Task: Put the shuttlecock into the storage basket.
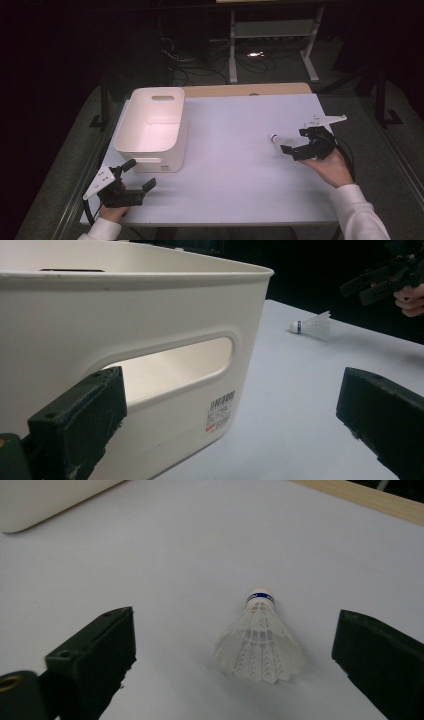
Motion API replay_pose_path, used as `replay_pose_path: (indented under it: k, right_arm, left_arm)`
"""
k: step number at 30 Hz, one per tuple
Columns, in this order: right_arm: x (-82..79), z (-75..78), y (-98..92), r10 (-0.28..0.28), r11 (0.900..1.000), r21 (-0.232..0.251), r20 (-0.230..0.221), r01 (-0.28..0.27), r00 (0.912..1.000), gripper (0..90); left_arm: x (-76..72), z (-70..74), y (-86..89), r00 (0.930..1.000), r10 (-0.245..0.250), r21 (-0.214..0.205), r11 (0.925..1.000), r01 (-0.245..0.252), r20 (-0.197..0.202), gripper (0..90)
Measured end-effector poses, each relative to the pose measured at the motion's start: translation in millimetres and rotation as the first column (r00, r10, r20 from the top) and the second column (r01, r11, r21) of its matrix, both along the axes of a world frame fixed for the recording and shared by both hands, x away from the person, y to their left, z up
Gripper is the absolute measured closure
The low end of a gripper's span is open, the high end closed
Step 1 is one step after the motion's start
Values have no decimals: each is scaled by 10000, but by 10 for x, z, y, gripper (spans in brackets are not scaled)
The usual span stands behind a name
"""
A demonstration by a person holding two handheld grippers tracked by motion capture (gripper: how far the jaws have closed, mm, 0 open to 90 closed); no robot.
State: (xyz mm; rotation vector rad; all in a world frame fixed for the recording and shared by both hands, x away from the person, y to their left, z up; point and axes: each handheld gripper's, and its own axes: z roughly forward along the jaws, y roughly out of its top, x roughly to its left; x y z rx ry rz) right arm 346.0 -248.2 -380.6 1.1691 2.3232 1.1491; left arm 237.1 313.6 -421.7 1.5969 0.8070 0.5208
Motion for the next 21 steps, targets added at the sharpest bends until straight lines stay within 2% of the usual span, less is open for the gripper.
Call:
replay_pose_path:
  k: [4, 5, 6, 7, 8, 10, 13, 17, 21]
  right_arm:
    - [48, 25, -1, -54, 10000, -70, -57, 54, 10000, 65]
    - [74, 37, -10, -30, 9999, -119, -145, 28, 9999, 111]
    - [74, 37, -10, -30, 9999, -119, -145, 28, 9999, 111]
    - [100, 49, -11, 9, 10000, -70, -406, -12, 9992, 161]
    - [100, 49, -11, 9, 10000, -70, -406, -12, 9992, 161]
    - [136, 60, -10, 52, 9996, -291, -362, -62, 9993, 253]
    - [157, 58, -8, -25, 9996, -286, -390, 14, 9992, 258]
    - [183, 52, -5, -45, 9995, -314, -514, 29, 9987, 321]
    - [238, 66, 2, -231, 9978, -636, -724, 185, 9971, 492]
  left_arm:
    - [0, 0, 0, 10000, -8, -1, 10000, 8, 12, 0]
    - [-2, 0, -4, 10000, 0, -34, 10000, 0, -15, 0]
    - [0, -1, -4, 10000, -11, -32, 10000, 11, -5, 0]
    - [-2, -1, -7, 10000, -11, -57, 10000, 10, -30, 0]
    - [-1, -1, -7, 10000, -18, -54, 10000, 17, -25, 0]
    - [-1, -1, -8, 10000, -27, -89, 10000, 27, -22, 0]
    - [0, -1, -5, 10000, -36, -58, 10000, 36, -12, 0]
    - [-1, -1, -8, 10000, -46, -78, 10000, 46, -36, 0]
    - [1, -1, -5, 10000, -52, 5, 10000, 52, -45, 0]
